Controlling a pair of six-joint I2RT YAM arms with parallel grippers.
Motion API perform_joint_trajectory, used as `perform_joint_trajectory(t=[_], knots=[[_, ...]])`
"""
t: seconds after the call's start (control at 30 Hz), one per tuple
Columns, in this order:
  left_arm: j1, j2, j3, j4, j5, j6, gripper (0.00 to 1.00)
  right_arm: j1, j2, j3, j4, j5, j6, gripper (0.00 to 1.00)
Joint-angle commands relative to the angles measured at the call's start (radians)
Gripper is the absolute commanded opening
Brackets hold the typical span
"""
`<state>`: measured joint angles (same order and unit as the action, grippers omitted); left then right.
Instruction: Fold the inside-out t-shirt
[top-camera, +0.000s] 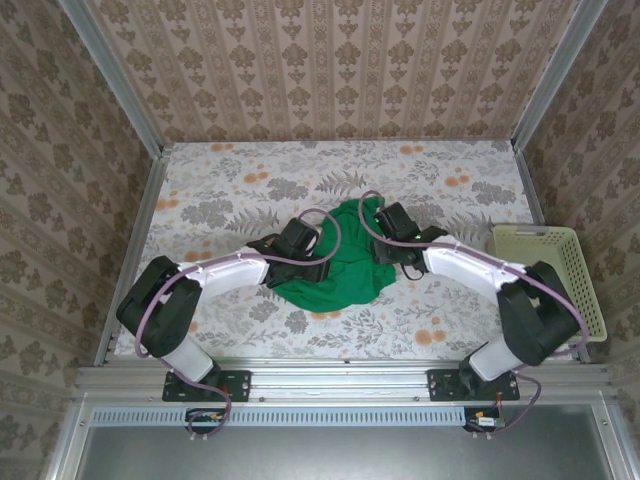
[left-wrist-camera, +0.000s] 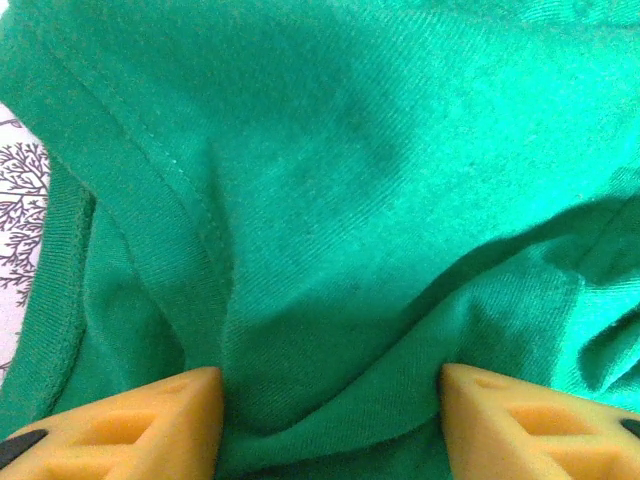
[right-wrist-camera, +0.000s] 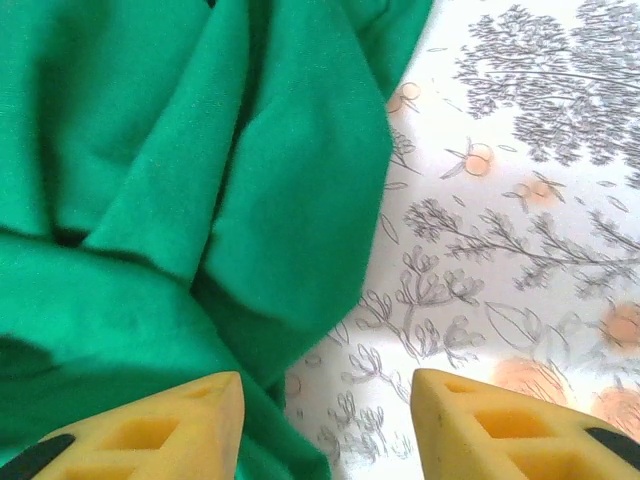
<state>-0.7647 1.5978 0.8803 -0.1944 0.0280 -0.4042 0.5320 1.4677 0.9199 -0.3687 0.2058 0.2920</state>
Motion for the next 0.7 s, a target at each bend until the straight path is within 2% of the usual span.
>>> perform_joint_trajectory(t=[0.0,0.07,0.17,0.27,0.43,0.67], knots=[[0.010,-0.016,-0.009,-0.016,-0.017,-0.020,0.59,-0.002,-0.159,-0.073,-0.075,-0.015,0.094,0.45],[0.011,-0.016,-0.009,-0.012,-0.015,-0.022,0.59,-0.001,-0.220,-0.132,-0.050,-0.081,0.199,0.44],[0.010,-0.016,-0.009,-0.009,-0.010,-0.024,0.60,0.019,-0.280,-0.256,0.090,-0.202,0.341,0.42],[0.010,-0.016,-0.014,-0.005,0.002,-0.026,0.60,0.031,-0.282,-0.350,0.229,-0.237,0.430,0.38],[0.010,-0.007,-0.008,-0.007,0.016,-0.022,0.60,0.030,-0.171,-0.358,0.340,-0.279,0.440,0.36],[0.008,-0.019,-0.017,0.009,0.023,-0.036,0.61,0.014,-0.015,-0.296,0.436,-0.263,0.422,0.34]])
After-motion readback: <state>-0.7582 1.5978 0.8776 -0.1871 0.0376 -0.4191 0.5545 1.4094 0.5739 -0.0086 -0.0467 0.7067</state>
